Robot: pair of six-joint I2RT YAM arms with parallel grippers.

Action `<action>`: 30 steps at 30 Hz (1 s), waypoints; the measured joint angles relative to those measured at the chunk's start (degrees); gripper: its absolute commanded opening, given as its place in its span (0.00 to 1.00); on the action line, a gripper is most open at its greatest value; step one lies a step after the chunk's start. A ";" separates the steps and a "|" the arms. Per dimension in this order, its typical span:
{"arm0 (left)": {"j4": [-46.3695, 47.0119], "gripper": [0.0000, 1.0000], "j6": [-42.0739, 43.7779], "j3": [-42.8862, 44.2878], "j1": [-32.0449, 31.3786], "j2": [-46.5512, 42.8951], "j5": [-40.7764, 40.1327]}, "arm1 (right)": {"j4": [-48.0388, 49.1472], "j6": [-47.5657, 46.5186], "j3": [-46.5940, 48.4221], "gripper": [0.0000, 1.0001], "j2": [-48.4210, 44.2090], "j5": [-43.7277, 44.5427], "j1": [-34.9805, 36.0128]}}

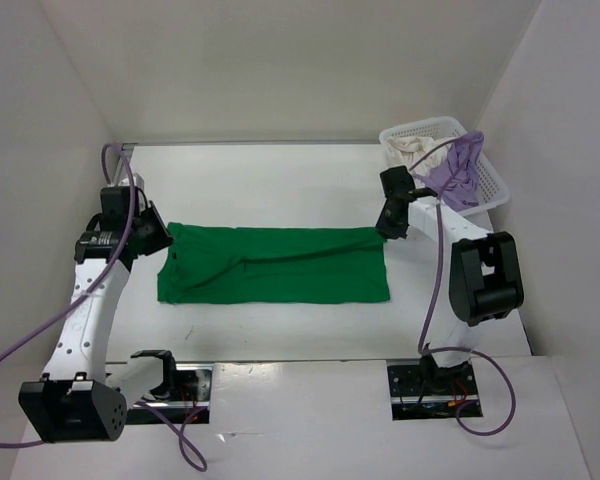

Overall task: Fold and stack the t-shirts
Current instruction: Fold the other side of the tshirt into a rectangle

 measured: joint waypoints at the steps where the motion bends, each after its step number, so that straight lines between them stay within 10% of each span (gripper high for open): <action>1: 0.28 0.28 -0.07 0.11 0.02 -0.07 0.33 | -0.31 -0.09 0.02 0.08 -0.63 -0.39 0.20; 15: 15.93 0.25 -4.98 1.16 0.07 23.93 10.23 | -0.87 3.52 6.10 0.00 -3.80 -8.15 18.93; 27: 18.93 0.24 -5.81 3.58 0.07 27.91 10.40 | -1.40 2.34 -3.08 0.01 -7.58 -2.23 2.08; 30: 19.61 0.24 -5.81 3.93 0.07 28.28 10.38 | -1.29 1.68 -3.43 0.18 -7.32 -1.27 -1.01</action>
